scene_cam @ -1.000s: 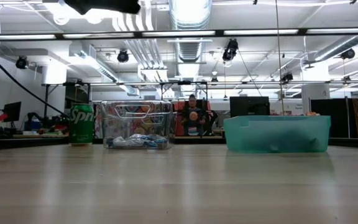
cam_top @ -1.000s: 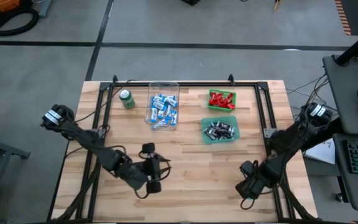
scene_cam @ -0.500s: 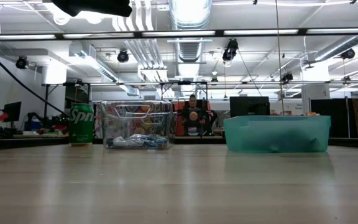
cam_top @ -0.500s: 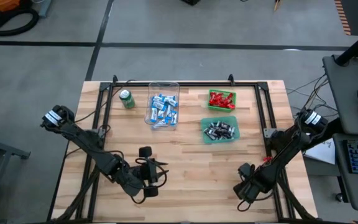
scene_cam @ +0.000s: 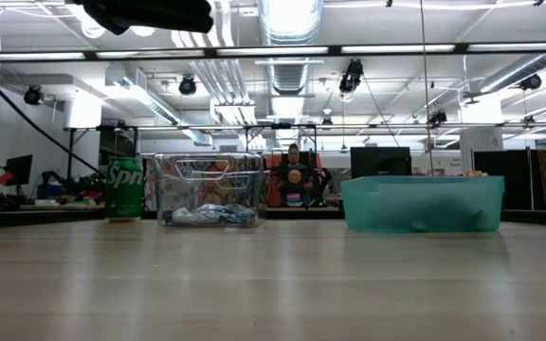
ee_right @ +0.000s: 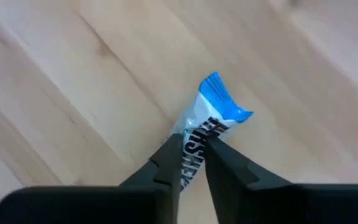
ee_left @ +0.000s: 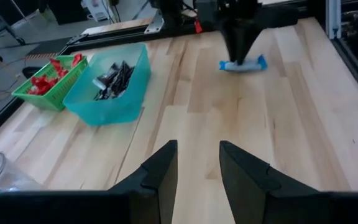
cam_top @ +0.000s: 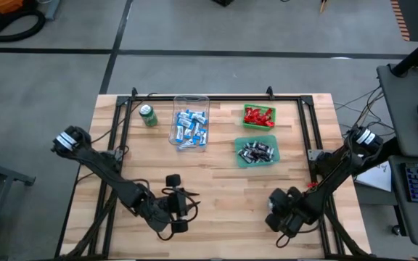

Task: Sort candy
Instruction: Put the white candy into the transparent bin, then return to Home Position

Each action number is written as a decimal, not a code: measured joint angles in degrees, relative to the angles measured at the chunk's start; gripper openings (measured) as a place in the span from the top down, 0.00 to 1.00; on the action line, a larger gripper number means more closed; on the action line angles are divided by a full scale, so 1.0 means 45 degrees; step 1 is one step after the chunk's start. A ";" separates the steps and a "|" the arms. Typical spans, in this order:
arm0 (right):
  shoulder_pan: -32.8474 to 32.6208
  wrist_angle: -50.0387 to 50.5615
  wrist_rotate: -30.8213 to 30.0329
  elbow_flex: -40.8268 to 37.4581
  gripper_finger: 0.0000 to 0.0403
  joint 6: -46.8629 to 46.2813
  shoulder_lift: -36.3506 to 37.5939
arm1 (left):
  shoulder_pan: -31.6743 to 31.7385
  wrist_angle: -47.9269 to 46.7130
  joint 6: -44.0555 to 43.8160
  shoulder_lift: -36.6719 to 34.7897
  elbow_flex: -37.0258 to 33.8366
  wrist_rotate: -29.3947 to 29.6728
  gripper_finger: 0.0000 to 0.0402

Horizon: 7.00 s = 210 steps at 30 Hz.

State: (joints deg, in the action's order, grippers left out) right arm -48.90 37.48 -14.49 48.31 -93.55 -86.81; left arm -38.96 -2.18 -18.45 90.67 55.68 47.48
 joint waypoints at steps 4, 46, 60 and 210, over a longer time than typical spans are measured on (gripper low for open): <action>0.0070 -0.0364 -0.1674 0.0000 0.93 0.1439 0.0035 | 0.0000 0.1373 0.0881 0.0618 0.0000 -0.0007 0.75; 0.2754 -0.5332 -0.4316 0.0108 0.98 0.9129 -0.1179 | 0.0112 0.3582 0.2963 0.1997 0.0287 -0.1127 0.75; 0.3082 -0.2531 -0.0126 0.1671 0.98 1.0761 0.0366 | 0.0290 0.3807 0.2032 0.2658 0.0332 -0.1771 0.75; 1.4083 -1.2156 0.6197 0.5528 0.48 2.0996 -0.4185 | 0.0155 0.0905 0.2966 -1.1465 -0.8039 0.0011 0.81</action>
State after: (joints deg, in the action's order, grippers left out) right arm 14.47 -17.22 13.39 73.19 0.93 -105.65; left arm -38.26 1.90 -5.10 39.08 19.50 47.53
